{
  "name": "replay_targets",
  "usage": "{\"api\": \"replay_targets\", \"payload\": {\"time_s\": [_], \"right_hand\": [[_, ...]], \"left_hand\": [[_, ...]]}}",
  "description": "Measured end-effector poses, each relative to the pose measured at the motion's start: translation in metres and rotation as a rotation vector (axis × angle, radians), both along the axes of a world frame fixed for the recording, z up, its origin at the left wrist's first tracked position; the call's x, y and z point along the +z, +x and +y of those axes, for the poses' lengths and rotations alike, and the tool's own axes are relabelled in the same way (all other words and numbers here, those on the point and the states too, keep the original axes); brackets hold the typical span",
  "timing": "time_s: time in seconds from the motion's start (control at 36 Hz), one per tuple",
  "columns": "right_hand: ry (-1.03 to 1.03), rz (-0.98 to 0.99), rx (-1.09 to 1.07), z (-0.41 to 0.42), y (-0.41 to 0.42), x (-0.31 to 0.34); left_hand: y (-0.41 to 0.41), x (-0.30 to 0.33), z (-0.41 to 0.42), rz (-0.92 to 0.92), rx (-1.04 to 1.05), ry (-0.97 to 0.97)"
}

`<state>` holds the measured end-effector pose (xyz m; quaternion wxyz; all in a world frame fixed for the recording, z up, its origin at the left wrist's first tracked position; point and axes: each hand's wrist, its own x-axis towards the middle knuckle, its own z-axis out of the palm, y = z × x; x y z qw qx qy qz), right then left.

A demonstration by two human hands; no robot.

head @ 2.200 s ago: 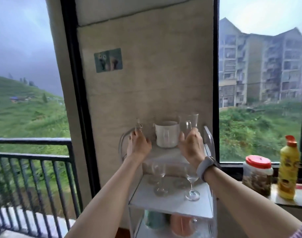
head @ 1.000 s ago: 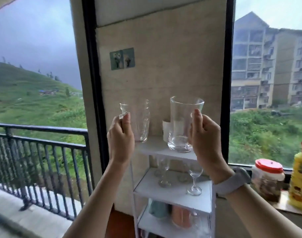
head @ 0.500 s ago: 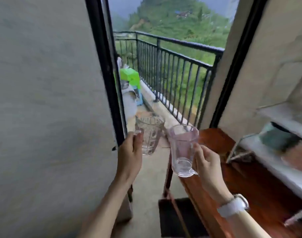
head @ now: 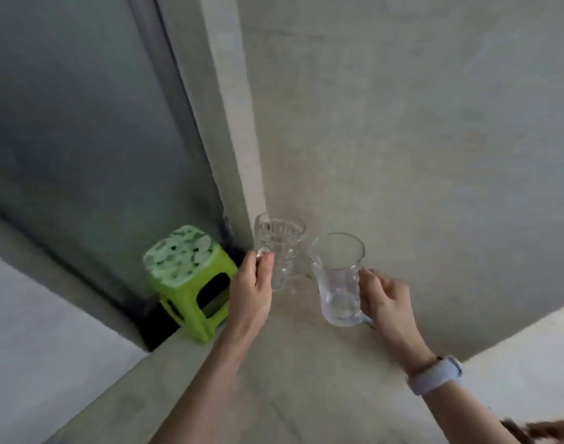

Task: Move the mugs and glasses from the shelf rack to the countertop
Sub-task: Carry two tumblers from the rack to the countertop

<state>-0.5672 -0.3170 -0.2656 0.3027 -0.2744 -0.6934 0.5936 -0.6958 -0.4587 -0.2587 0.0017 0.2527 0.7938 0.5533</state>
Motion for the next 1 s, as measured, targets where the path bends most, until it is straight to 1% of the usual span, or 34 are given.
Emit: {"api": "replay_targets", "payload": {"time_s": [0.08, 0.25, 0.33, 0.44, 0.53, 0.58, 0.64, 0.69, 0.78, 0.89, 1.0], "right_hand": [[-0.036, -0.004, 0.220, -0.060, -0.066, -0.006], [-0.041, -0.019, 0.653, -0.187, -0.174, -0.008], [-0.029, -0.004, 0.810, -0.251, -0.216, -0.008], [0.023, 0.016, 0.985, -0.334, -0.263, -0.011], [0.055, -0.003, 1.104, -0.393, -0.296, -0.017], [0.024, -0.032, 1.248, -0.433, -0.316, -0.019], [0.026, -0.019, 1.377, -0.469, -0.332, -0.018], [0.074, 0.020, 1.465, -0.505, -0.344, -0.014], [0.111, 0.057, 1.583, -0.554, -0.353, -0.008], [0.165, 0.082, 1.751, -0.617, -0.362, -0.011], [0.195, 0.115, 1.873, -0.683, -0.364, -0.022]], "left_hand": [[-0.035, -0.002, -0.083, -0.032, 0.215, -0.032], [-0.072, -0.001, -0.241, -0.006, 0.630, -0.069], [-0.076, 0.000, -0.307, 0.015, 0.831, -0.074], [-0.076, 0.001, -0.383, 0.049, 1.032, -0.075], [-0.076, 0.003, -0.429, 0.039, 1.196, -0.085], [-0.077, 0.005, -0.457, 0.012, 1.301, -0.057], [-0.077, 0.007, -0.481, -0.009, 1.373, -0.001], [-0.078, 0.009, -0.504, -0.012, 1.461, 0.017], [-0.074, 0.011, -0.534, 0.010, 1.611, -0.074], [-0.062, 0.004, -0.574, -0.016, 1.767, -0.053], [-0.049, -0.009, -0.614, -0.034, 1.892, -0.046]]}}
